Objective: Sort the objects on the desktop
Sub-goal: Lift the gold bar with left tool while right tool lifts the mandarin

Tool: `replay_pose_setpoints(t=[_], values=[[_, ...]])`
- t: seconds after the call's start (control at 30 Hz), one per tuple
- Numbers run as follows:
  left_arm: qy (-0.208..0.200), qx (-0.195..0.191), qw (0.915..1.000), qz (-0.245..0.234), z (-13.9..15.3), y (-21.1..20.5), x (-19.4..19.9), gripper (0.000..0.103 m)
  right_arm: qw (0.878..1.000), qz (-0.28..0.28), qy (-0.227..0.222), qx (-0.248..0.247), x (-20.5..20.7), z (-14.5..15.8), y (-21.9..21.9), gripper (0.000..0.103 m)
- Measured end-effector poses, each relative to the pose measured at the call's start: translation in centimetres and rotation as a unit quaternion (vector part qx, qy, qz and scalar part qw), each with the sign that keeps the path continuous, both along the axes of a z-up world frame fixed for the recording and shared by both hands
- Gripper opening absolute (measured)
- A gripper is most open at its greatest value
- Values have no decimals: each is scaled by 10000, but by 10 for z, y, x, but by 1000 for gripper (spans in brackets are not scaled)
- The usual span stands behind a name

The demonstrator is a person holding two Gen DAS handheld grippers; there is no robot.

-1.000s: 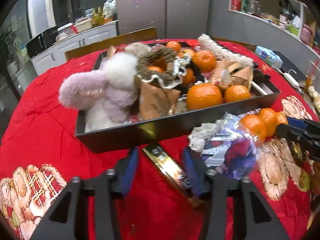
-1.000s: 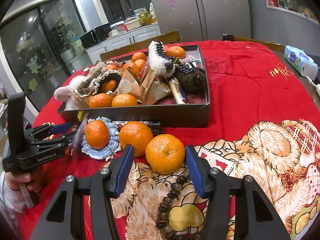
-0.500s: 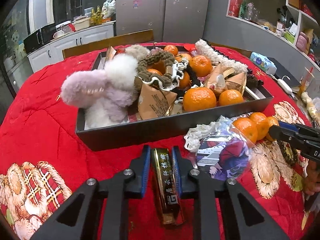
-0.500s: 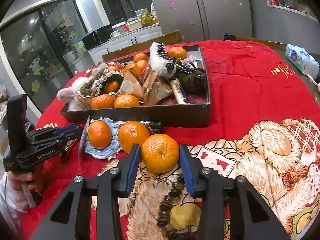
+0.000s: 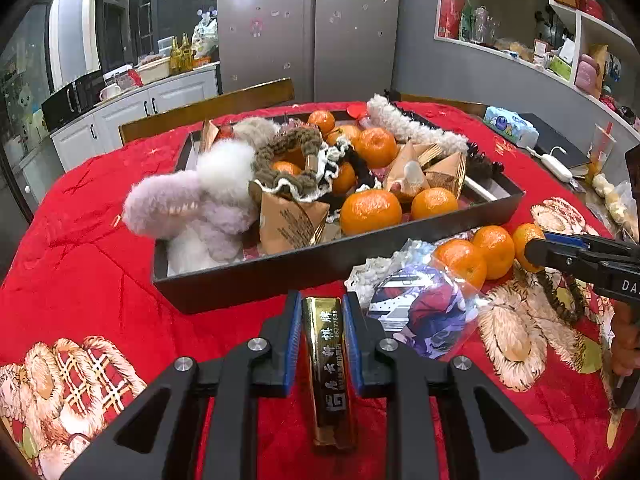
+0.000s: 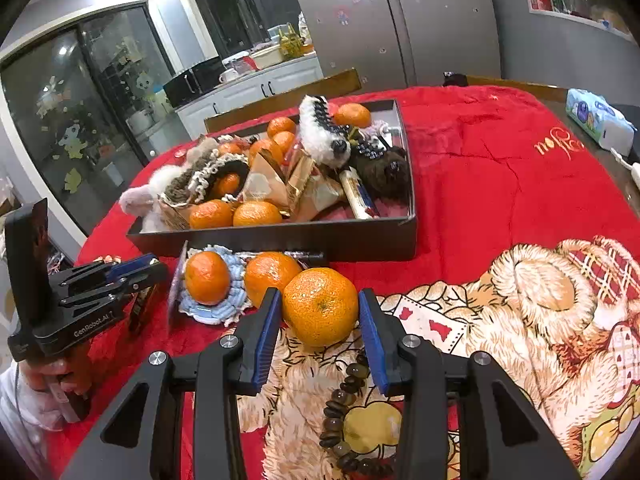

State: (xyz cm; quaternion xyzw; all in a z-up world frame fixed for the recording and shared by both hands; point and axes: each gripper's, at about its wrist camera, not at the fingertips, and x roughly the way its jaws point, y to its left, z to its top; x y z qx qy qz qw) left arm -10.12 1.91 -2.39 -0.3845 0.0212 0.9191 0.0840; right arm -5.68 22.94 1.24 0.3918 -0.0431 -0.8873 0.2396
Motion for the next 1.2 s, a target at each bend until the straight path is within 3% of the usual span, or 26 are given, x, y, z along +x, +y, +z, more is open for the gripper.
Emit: replay_pose_setpoints(t=[0.83, 1.2], values=[[1086, 61, 9941, 41, 69, -4, 45, 21, 9981, -33, 595, -169, 23, 37, -3, 38], [1225, 46, 9925, 35, 87, -4, 58, 21, 9973, 63, 702, -183, 34, 43, -12, 38]])
